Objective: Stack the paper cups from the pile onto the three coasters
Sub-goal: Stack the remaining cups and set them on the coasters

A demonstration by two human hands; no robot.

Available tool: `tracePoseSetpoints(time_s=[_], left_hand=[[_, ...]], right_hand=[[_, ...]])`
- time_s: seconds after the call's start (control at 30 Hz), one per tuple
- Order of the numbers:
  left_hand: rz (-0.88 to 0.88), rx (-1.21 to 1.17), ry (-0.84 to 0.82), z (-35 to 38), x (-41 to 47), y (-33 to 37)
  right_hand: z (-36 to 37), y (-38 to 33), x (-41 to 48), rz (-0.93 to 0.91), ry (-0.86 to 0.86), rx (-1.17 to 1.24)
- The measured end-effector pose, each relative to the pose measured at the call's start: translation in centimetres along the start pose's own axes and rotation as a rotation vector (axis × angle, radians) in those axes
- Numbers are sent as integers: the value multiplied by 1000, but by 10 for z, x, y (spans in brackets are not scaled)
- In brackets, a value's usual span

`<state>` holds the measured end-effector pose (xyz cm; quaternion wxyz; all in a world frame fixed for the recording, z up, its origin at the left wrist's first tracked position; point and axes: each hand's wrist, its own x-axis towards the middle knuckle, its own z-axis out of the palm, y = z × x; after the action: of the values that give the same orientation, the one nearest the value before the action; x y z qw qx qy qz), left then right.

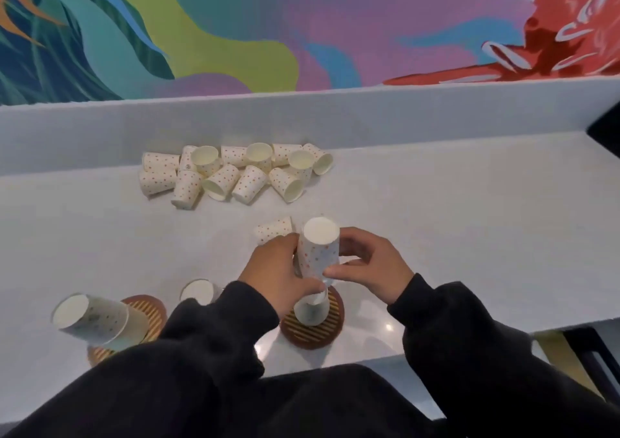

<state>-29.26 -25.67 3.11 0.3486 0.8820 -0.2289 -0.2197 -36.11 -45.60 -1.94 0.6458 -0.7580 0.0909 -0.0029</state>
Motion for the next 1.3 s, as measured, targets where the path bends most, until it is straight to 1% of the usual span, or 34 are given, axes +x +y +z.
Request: tracePoseSetpoints(time_s=[0.07, 0.2, 0.47, 0.6, 0.83, 1.07, 1.2, 1.27, 1.3], left_hand=[[1, 44, 20, 14, -7, -10], [11, 84, 50, 36, -12, -35], [-11, 152, -8, 70, -2, -69], [-34, 139, -47, 80, 1, -81], [-60, 85, -60, 89, 5, -91], [-114, 14, -76, 93, 9, -99], [-179, -34, -100, 95, 8, -102], [-179, -34, -96, 91, 4, -95], [-171, -39, -69, 86, 0, -88]], right_hand=[[5, 12, -6, 13, -6, -68], [13, 32, -15, 45, -14, -107], [23, 64, -17, 146, -26, -159], [31, 78, -14, 182, -36, -237], [33, 88, -14, 229, -33, -204], [27, 93, -7, 247, -68, -233], [25, 95, -5, 265, -121, -295], [20, 93, -1, 255, -138, -375], [15, 91, 4, 242, -128, -433]])
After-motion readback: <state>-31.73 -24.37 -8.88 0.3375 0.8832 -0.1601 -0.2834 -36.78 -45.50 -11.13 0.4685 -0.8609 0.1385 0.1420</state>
